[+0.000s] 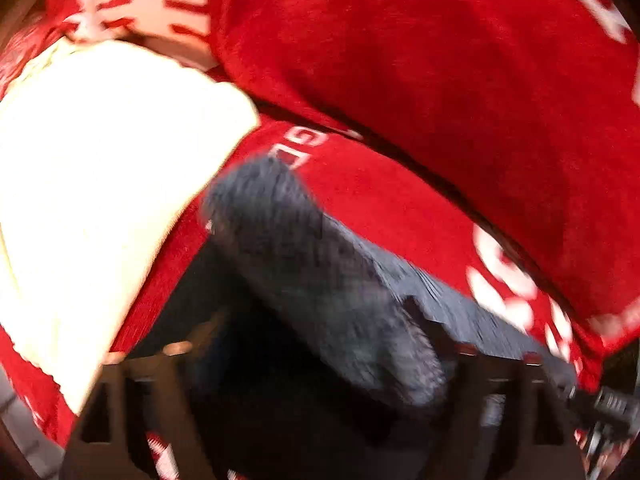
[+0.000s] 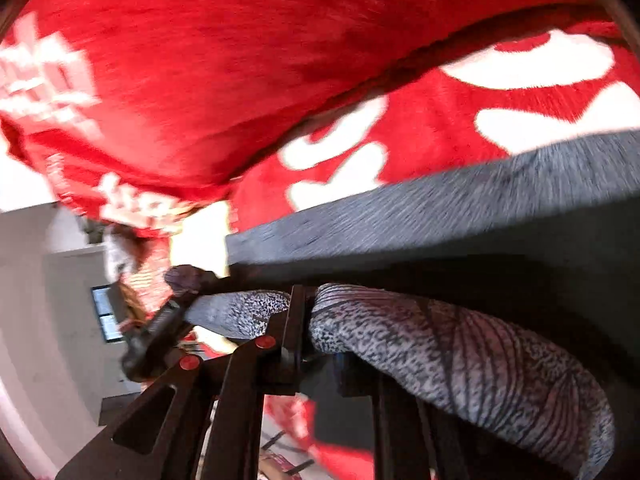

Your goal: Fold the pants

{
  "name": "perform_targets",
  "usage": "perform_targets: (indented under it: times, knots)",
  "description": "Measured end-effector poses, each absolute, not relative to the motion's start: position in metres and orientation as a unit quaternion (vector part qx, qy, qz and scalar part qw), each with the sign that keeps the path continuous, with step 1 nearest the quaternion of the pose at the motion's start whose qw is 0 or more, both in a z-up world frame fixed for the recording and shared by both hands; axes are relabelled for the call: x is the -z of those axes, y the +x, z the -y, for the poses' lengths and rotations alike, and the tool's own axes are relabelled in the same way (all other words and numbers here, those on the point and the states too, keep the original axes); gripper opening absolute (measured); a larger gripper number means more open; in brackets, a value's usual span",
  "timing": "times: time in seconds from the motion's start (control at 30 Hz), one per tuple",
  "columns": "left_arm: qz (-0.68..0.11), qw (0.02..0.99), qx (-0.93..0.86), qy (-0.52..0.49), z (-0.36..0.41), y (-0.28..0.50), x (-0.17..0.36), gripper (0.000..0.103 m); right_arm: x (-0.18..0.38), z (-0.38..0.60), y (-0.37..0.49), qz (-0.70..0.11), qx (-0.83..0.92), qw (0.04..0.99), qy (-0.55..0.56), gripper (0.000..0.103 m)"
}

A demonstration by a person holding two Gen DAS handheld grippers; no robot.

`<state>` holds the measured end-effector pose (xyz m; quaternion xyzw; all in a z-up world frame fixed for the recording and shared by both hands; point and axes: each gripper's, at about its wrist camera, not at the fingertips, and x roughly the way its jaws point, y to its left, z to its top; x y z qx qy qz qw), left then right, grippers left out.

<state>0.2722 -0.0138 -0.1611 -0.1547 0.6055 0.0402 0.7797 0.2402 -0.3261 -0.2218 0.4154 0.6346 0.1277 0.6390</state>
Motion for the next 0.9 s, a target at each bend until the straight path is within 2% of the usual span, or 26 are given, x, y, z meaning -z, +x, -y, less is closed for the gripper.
perform_targets:
  times: [0.07, 0.13, 0.2, 0.27, 0.4, 0.57, 0.73, 0.9]
  knots:
    - [-0.607, 0.777, -0.054, -0.158, 0.011, 0.277, 0.161, 0.084, 0.238, 0.329, 0.239, -0.650, -0.114, 0.626, 0.415, 0.015]
    - [-0.593, 0.788, -0.059, -0.157, 0.005, 0.275, 0.145, 0.084, 0.231, 0.329, 0.236, -0.648, -0.119, 0.624, 0.421, 0.020]
    - [-0.577, 0.802, -0.064, -0.143, 0.000, 0.269, 0.122, 0.084, 0.210, 0.329, 0.231, -0.637, -0.145, 0.634, 0.414, 0.037]
    - [-0.566, 0.814, -0.066, -0.114, -0.003, 0.261, 0.104, 0.084, 0.188, 0.323, 0.222, -0.624, -0.167, 0.650, 0.399, 0.044]
    - [-0.578, 0.811, -0.048, -0.078, 0.011, 0.243, 0.103, 0.084, 0.169, 0.303, 0.212, -0.619, -0.220, 0.657, 0.369, 0.044]
    - [-0.644, 0.763, -0.038, -0.030, 0.054, 0.221, 0.164, 0.084, 0.206, 0.293, 0.223, -0.662, -0.145, 0.684, 0.269, 0.044]
    - [-0.644, 0.763, -0.001, 0.050, 0.087, 0.202, 0.152, 0.084, 0.168, 0.352, 0.200, -0.603, -0.122, 0.716, 0.330, 0.044]
    - [-0.636, 0.761, 0.083, 0.101, 0.138, 0.172, 0.118, 0.084, 0.137, 0.423, 0.118, -0.585, -0.062, 0.732, 0.344, 0.046]
